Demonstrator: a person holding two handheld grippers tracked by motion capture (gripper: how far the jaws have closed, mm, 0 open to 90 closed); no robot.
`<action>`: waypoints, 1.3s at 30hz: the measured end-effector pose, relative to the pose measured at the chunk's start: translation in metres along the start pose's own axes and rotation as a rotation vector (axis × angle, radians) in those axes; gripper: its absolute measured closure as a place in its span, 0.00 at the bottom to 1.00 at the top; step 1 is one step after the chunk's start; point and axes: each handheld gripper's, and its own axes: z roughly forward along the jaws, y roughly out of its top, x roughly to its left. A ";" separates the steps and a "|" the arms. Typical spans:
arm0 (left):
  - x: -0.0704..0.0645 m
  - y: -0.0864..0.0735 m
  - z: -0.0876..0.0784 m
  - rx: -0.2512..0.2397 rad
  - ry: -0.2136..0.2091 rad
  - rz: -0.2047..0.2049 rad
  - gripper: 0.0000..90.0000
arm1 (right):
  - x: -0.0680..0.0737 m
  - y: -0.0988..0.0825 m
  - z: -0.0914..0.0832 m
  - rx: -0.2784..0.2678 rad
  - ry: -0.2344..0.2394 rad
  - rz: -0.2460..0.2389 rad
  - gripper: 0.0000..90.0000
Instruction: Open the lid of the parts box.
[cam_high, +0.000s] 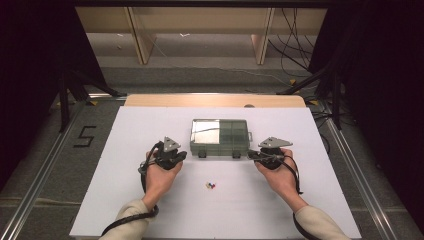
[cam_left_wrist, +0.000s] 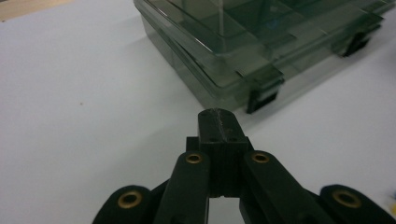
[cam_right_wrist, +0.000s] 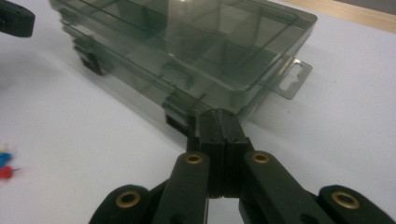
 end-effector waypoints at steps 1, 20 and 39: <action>0.002 0.003 0.007 -0.013 0.006 -0.018 1.00 | -0.002 0.000 0.002 0.000 -0.013 -0.009 1.00; 0.000 0.017 0.018 -0.109 0.004 -0.050 1.00 | -0.007 0.006 0.007 -0.021 -0.038 0.007 1.00; 0.002 0.041 0.016 -0.205 0.015 -0.054 1.00 | -0.008 0.019 0.003 -0.123 -0.158 -0.088 0.72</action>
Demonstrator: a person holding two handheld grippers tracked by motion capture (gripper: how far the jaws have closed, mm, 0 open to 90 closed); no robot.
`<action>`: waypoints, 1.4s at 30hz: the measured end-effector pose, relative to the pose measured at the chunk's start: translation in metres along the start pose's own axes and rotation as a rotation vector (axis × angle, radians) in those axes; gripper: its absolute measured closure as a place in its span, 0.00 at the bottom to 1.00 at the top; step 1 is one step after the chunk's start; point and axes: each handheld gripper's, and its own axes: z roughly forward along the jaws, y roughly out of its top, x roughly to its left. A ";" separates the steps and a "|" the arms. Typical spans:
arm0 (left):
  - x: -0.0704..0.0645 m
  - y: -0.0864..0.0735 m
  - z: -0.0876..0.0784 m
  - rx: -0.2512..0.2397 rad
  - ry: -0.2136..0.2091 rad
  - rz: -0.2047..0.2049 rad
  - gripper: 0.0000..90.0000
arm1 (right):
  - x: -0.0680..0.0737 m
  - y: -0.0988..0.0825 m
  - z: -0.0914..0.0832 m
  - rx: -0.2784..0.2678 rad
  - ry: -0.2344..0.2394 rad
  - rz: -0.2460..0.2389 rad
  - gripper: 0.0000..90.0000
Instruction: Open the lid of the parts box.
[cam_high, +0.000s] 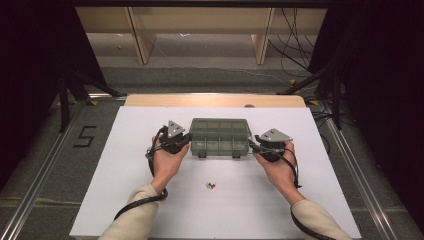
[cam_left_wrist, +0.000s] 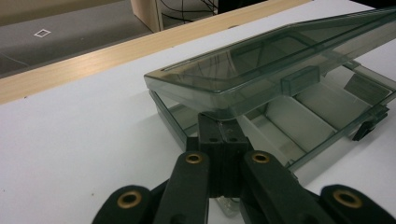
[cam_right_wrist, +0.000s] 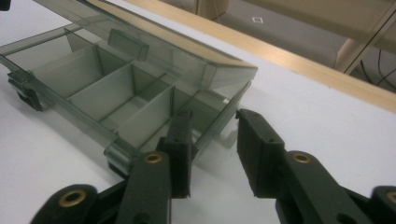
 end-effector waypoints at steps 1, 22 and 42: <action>0.000 0.000 0.000 0.000 0.000 0.000 1.00 | 0.000 0.001 0.001 -0.013 -0.010 -0.006 0.71; 0.010 0.017 0.012 -0.068 0.084 0.084 0.85 | -0.005 0.028 0.020 -0.063 -0.053 -0.071 0.77; 0.014 0.035 0.018 -0.105 0.118 0.147 0.91 | -0.016 0.045 0.028 -0.114 -0.093 -0.065 0.91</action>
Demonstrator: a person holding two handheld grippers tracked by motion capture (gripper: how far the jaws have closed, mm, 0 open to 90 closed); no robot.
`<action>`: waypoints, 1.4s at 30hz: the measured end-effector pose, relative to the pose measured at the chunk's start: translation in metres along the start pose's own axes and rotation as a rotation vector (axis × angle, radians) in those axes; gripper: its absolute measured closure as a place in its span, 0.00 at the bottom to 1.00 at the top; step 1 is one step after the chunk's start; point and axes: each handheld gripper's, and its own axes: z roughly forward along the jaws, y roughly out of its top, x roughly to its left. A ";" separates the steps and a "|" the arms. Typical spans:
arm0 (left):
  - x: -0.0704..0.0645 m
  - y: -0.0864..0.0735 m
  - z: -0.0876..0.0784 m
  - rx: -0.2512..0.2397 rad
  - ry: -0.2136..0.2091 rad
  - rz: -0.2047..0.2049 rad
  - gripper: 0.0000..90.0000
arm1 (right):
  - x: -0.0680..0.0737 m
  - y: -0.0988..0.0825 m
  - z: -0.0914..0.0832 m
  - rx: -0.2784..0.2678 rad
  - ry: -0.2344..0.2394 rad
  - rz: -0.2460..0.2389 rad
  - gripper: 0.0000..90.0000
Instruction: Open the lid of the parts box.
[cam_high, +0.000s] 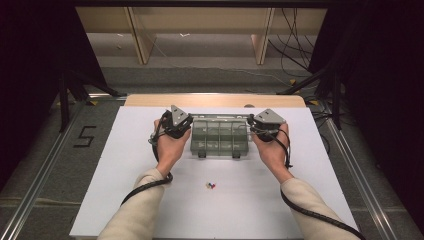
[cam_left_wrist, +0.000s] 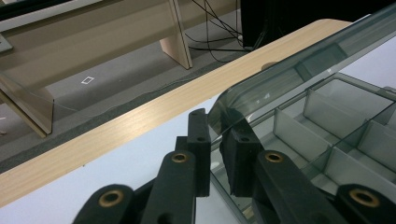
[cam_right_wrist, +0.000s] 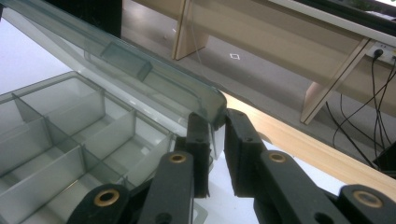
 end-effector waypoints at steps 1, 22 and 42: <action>0.000 0.000 0.001 -0.001 -0.010 -0.011 0.91 | -0.001 0.000 0.000 0.003 -0.002 0.000 0.92; 0.010 0.010 0.008 0.009 -0.014 -0.013 0.93 | -0.009 0.007 0.008 0.007 0.006 0.048 0.94; 0.017 0.015 0.015 0.016 -0.030 -0.037 0.94 | -0.014 0.010 0.015 -0.012 0.006 0.082 0.94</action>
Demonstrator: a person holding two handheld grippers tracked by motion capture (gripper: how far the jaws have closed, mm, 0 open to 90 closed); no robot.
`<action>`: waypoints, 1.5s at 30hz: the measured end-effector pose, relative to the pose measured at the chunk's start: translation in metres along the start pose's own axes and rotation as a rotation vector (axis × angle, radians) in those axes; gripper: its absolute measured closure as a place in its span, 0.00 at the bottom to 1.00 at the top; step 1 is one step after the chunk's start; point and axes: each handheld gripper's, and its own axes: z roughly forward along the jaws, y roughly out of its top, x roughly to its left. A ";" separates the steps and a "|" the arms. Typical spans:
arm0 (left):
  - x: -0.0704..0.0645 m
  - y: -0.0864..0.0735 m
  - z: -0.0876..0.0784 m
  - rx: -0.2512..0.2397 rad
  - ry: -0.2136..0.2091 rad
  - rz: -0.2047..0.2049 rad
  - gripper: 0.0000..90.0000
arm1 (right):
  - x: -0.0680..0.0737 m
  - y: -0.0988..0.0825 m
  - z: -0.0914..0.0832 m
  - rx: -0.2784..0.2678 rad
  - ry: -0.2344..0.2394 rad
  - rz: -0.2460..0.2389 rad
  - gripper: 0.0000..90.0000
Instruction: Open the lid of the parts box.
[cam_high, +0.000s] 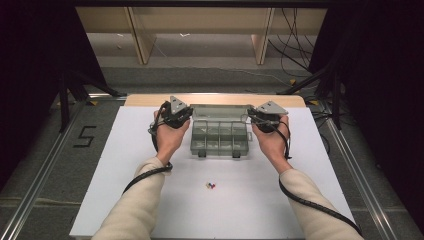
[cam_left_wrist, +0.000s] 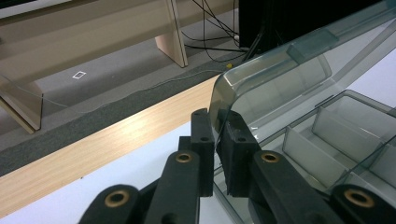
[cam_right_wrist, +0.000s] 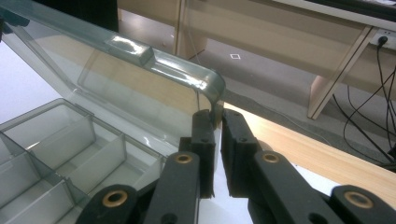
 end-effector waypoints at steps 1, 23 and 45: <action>0.000 0.000 0.000 -0.001 -0.001 -0.002 0.94 | 0.000 0.000 0.000 0.000 -0.003 0.002 0.94; 0.008 0.006 0.010 -0.006 -0.006 -0.019 0.94 | -0.006 0.004 0.009 -0.012 -0.002 0.022 0.95; 0.013 0.006 0.022 0.001 -0.006 -0.042 0.94 | -0.011 0.006 0.018 -0.026 0.006 0.044 0.95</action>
